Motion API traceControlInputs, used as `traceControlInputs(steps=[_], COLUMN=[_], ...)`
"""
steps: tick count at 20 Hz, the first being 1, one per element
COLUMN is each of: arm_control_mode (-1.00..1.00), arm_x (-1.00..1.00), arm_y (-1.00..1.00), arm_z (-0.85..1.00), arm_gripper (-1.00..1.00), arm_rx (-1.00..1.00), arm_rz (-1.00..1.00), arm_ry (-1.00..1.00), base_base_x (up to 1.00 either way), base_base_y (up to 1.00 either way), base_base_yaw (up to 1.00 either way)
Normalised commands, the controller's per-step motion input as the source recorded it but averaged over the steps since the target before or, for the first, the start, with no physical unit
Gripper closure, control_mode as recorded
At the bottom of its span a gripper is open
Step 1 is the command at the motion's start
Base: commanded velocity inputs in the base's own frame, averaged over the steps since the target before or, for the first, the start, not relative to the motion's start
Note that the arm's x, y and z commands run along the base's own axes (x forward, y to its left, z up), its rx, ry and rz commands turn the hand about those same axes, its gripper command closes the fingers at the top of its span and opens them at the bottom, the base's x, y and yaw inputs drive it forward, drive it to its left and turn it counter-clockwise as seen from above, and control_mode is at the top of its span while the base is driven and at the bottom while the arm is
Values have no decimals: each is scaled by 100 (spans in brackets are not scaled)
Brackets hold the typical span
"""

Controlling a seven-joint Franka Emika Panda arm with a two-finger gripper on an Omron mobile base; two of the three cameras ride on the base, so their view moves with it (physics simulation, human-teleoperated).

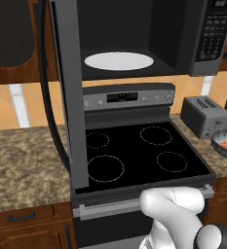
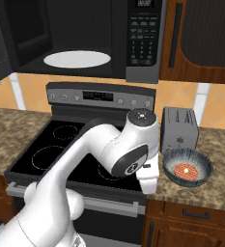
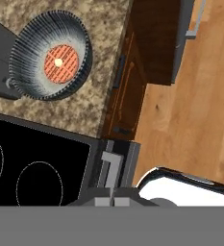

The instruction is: Open the microwave, place the bowl with waffle inside the microwave, then close the microwave door and turn it on.

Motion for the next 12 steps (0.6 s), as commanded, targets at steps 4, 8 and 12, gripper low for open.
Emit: traceControlInputs(steps=[4,8,12], arm_control_mode=[-100,-100,-100], arm_x=[29,36,52], arm_y=[-73,-72,-56], arm_z=[-50,-35,-18], arm_gripper=[-100,-100,-100], arm_rx=[9,16,17], arm_rz=[0,0,0], arm_ry=[7,3,8], base_base_x=[0,0,0], base_base_y=[0,0,0], base_base_yaw=[0,0,0])
